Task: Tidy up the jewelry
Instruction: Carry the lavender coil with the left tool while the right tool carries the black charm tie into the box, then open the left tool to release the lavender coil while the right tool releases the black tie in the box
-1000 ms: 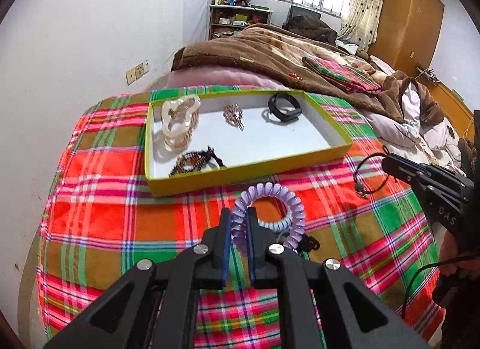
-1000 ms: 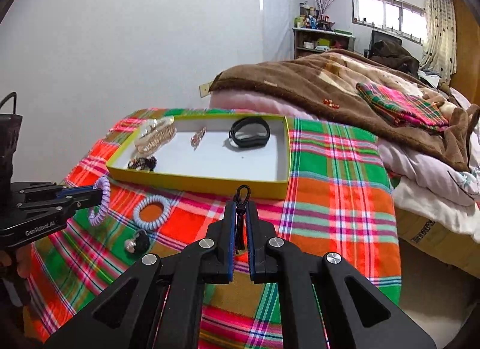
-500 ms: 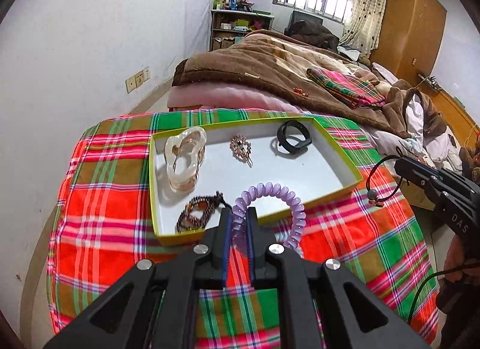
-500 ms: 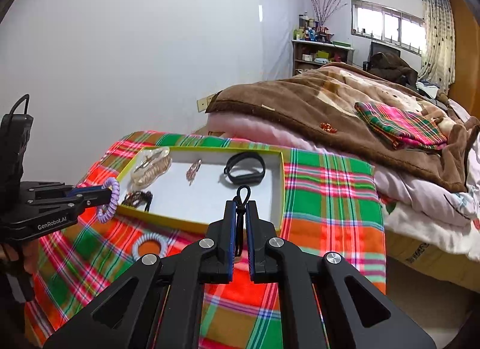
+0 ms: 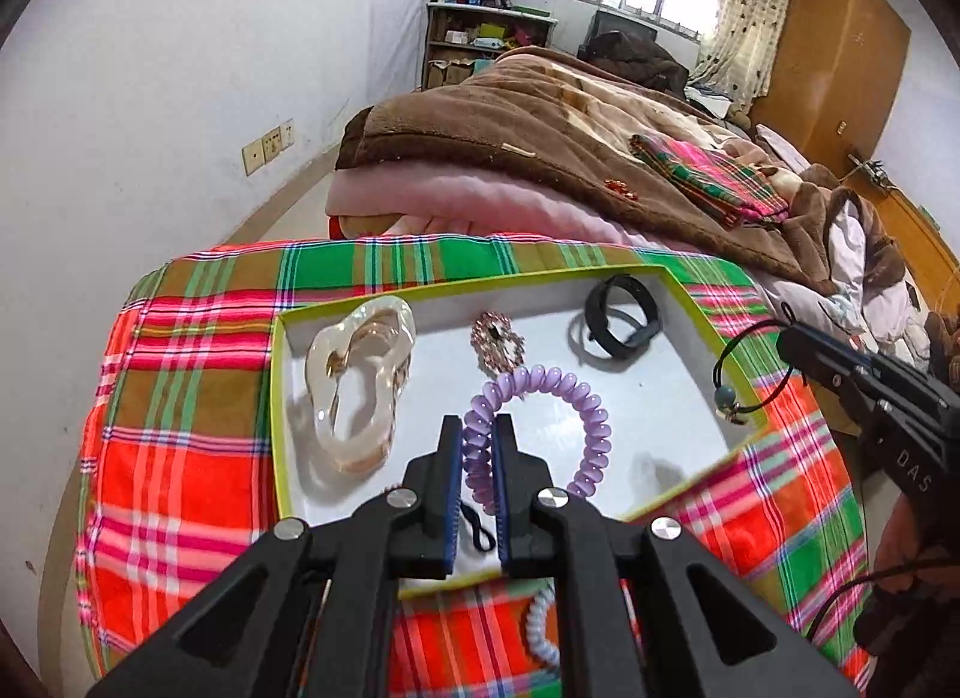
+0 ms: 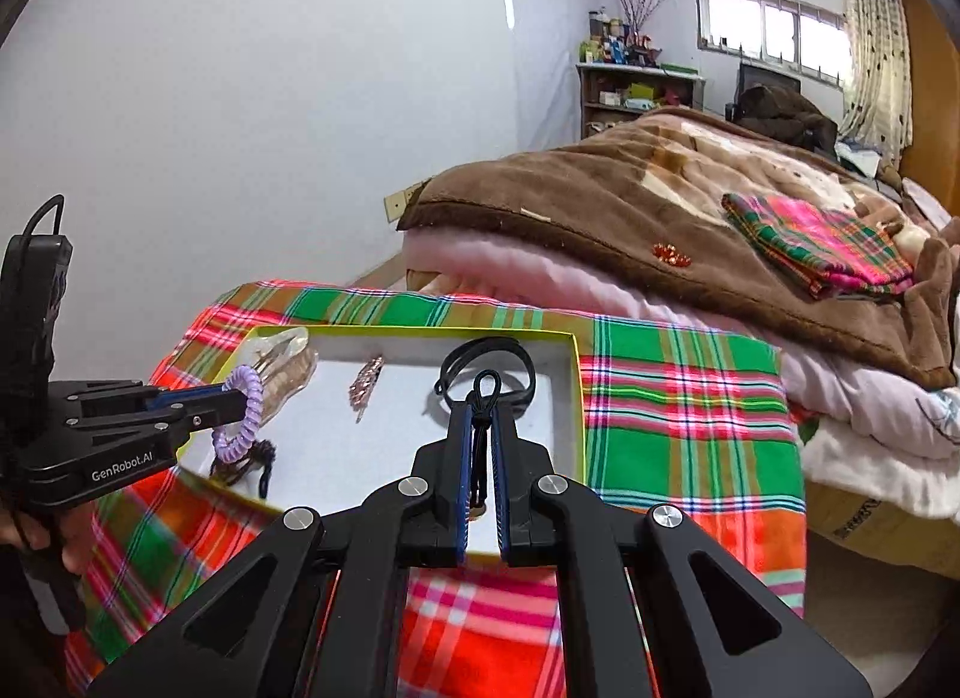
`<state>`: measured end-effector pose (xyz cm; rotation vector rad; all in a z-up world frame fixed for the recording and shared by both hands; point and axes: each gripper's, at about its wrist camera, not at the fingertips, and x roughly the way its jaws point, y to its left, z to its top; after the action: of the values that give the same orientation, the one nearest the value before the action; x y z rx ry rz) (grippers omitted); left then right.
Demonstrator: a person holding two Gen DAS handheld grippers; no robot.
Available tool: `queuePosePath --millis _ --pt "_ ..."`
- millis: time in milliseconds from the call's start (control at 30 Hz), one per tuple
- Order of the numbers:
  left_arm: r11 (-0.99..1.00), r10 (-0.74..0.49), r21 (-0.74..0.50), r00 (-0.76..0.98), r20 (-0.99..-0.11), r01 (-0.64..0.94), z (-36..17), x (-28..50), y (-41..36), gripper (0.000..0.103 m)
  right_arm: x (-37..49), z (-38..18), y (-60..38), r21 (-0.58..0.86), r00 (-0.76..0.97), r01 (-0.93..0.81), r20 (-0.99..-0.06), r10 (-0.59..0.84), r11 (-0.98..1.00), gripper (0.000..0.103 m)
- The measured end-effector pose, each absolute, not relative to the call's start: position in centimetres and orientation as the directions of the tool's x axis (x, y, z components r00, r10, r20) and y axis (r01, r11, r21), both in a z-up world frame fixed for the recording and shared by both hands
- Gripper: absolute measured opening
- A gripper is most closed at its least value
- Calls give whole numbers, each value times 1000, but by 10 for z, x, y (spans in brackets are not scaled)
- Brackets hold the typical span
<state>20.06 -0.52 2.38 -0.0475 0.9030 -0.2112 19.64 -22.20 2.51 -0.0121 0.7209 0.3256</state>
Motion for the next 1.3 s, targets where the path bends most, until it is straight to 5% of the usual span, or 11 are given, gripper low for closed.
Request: queuePosePath --millis 400,1300 --pt "982 -181 -120 545 -819 144 -6 236 -10 10 227 -9 -218 172 635 -281 -704 317 944 6" --pt "989 -134 -85 512 -848 119 -22 249 -9 10 245 -36 -209 19 600 -261 -780 178 965 6"
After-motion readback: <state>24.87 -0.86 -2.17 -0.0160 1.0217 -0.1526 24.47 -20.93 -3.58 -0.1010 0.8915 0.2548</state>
